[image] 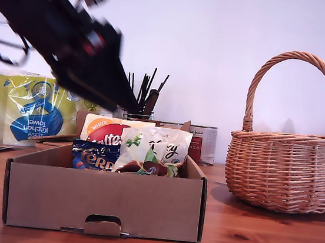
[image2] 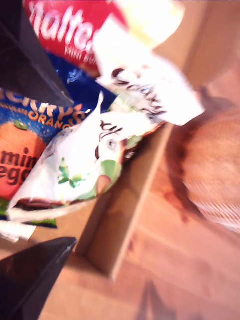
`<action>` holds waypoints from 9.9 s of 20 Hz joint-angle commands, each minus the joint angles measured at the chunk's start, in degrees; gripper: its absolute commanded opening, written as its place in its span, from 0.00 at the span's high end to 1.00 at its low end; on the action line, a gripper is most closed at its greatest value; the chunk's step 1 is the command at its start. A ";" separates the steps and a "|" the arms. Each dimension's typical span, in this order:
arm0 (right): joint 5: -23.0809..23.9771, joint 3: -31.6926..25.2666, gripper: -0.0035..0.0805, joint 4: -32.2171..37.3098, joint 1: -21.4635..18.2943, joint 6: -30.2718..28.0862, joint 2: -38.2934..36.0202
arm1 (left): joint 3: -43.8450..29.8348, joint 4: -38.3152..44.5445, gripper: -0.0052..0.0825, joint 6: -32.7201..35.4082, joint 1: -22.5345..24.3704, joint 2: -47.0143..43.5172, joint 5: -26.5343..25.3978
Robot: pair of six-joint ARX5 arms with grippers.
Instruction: Move the bags of Easter eggs from the cardboard box on the left into the woven basket on the right side.
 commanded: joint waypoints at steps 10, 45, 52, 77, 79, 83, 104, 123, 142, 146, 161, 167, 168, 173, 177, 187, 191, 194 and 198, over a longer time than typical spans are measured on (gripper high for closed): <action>0.07 0.63 0.97 0.37 0.33 -1.36 0.24 | 5.68 4.35 0.09 -11.39 -2.14 15.30 -3.10; 6.88 1.22 0.97 -4.24 0.31 -0.87 -3.48 | 27.50 15.19 0.97 -10.78 -12.11 16.02 -0.57; 6.91 1.40 0.97 -6.93 0.31 1.79 -6.58 | 35.01 22.10 0.97 -10.75 -13.25 29.33 -1.73; 7.72 1.40 0.97 -7.13 0.31 1.77 -7.08 | 49.44 23.08 0.97 -10.10 -14.75 45.79 -4.72; 7.72 1.40 0.97 -7.10 0.31 1.77 -7.08 | 49.44 23.56 0.97 -10.12 -14.75 45.83 -4.74; 7.72 1.40 0.97 -6.51 0.31 1.73 -7.08 | 49.44 24.04 0.97 -10.14 -14.80 45.90 -4.74; 7.45 1.40 0.97 -5.88 0.33 1.25 -7.08 | 49.44 21.38 0.80 -8.76 -14.75 45.55 -6.73; 7.56 1.40 0.97 -5.99 0.33 0.20 -7.06 | 28.52 1.88 0.96 -6.21 -13.44 17.42 -11.08; 7.50 1.40 0.97 -5.97 0.33 0.22 -7.06 | 5.62 -8.74 0.13 15.39 7.37 -2.84 -5.81; 7.52 1.40 0.97 -6.01 0.33 0.22 -7.06 | 5.64 -3.98 0.13 19.47 10.03 2.36 -0.92; 7.52 1.40 0.97 -6.01 0.33 0.24 -7.06 | 14.88 -17.46 0.14 18.03 11.80 18.38 4.13; 7.52 1.40 0.97 -5.97 0.33 0.24 -7.06 | 16.66 -28.33 0.21 14.12 11.74 18.38 14.69; 7.52 1.40 0.97 -5.97 0.33 0.24 -7.06 | 16.90 -29.55 0.23 13.42 11.74 18.38 16.35; 7.52 1.40 0.97 -6.01 0.33 0.22 -7.06 | 17.20 -30.27 0.26 11.67 10.08 18.36 22.18; 7.52 1.40 0.97 -5.97 0.33 0.22 -7.06 | 17.20 -28.39 0.26 11.67 5.77 18.53 21.46; 7.48 1.40 0.97 -5.90 0.33 0.22 -7.06 | 17.20 -26.60 0.78 10.62 2.10 19.47 12.52; 7.50 1.40 0.97 -5.95 0.33 0.22 -7.06 | 17.44 -25.70 0.96 10.69 2.10 19.32 11.17; 7.50 1.40 0.97 -5.99 0.33 0.22 -7.06 | 18.99 -26.84 0.96 10.69 2.10 18.47 11.19; 7.50 1.40 0.97 -6.10 0.33 0.22 -7.06 | 21.68 -26.69 0.96 9.97 2.10 12.59 11.67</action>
